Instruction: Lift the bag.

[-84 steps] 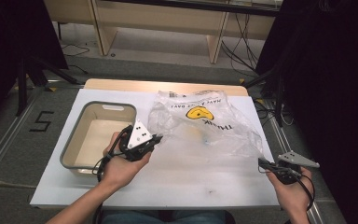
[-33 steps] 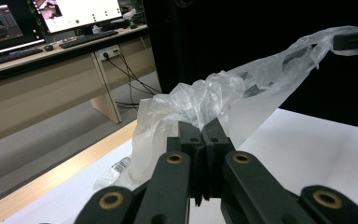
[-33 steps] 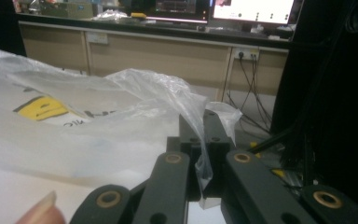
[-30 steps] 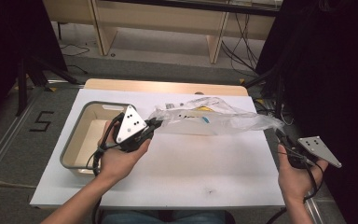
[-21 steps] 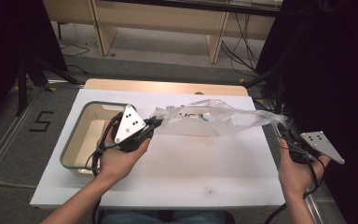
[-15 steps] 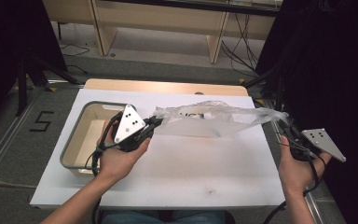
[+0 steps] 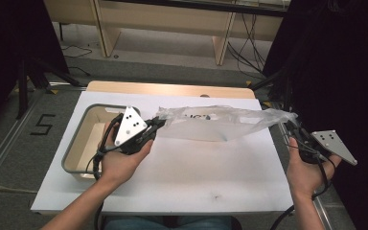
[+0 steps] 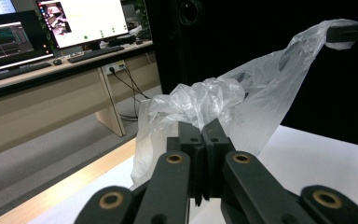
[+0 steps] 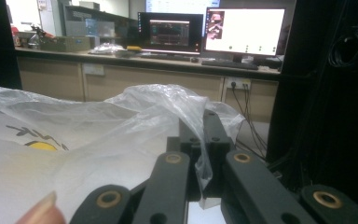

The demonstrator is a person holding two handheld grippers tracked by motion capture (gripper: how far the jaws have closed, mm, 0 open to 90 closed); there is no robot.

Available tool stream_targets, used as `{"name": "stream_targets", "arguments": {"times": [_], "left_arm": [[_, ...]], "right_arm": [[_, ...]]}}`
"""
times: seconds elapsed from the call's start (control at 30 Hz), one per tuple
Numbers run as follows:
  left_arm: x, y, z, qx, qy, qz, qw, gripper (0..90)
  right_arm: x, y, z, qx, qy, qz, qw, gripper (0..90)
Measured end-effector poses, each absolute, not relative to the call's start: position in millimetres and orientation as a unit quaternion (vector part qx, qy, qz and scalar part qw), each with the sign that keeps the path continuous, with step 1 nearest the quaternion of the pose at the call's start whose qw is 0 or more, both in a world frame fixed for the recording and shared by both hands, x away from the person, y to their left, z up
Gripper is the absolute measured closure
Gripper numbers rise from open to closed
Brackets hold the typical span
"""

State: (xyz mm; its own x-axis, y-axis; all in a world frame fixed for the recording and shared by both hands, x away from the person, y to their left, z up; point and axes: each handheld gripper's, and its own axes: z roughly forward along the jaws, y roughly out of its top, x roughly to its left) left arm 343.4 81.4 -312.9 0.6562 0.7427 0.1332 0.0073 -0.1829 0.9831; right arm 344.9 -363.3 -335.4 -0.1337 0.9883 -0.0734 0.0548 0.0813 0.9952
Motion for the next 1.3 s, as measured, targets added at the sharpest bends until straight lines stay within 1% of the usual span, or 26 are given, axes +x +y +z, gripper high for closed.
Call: {"name": "stream_targets", "arguments": {"times": [0.3, 0.6, 1.1, 1.3], "left_arm": [[343, 82, -309, 0.695, 0.267, 0.319, 0.586, 89.3], [347, 85, -311, 0.693, 0.275, 0.321, 0.584, 89.3], [339, 88, -298, 0.674, 0.266, 0.332, 0.605, 89.3], [353, 92, -305, 0.673, 0.287, 0.328, 0.598, 89.3]], "right_arm": [[343, -363, -328, 0.456, 0.560, 0.503, 0.475, 89.9], [345, -362, -329, 0.457, 0.561, 0.502, 0.474, 89.9], [339, -361, -315, 0.446, 0.547, 0.515, 0.487, 89.9], [345, -359, -317, 0.448, 0.550, 0.514, 0.483, 89.9]]}}
